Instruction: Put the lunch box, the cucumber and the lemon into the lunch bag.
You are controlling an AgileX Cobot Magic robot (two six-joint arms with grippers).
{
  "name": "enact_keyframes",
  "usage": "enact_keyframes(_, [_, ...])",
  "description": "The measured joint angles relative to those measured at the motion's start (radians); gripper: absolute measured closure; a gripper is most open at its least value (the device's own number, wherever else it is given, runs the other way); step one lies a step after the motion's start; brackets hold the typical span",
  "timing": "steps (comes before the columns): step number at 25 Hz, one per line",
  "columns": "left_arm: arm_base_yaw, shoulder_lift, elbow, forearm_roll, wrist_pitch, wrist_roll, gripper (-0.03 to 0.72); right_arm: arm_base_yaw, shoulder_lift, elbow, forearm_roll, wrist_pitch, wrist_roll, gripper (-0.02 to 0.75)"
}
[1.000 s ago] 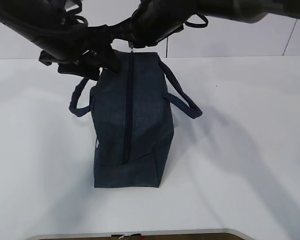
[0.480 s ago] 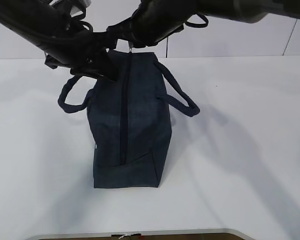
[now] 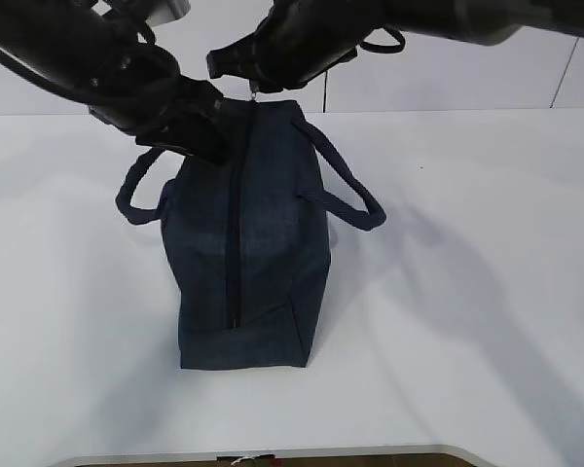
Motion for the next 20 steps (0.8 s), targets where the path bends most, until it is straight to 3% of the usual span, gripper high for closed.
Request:
enact_keyframes(9, [0.004, 0.000, -0.008, 0.000, 0.076, 0.149, 0.701, -0.015, 0.030, 0.000, -0.023, -0.020, 0.002, 0.733])
enact_keyframes(20, [0.006, -0.002, -0.010, 0.028, 0.134, 0.194, 0.701, -0.035, 0.081, -0.003, -0.001, 0.000, 0.008, 0.733])
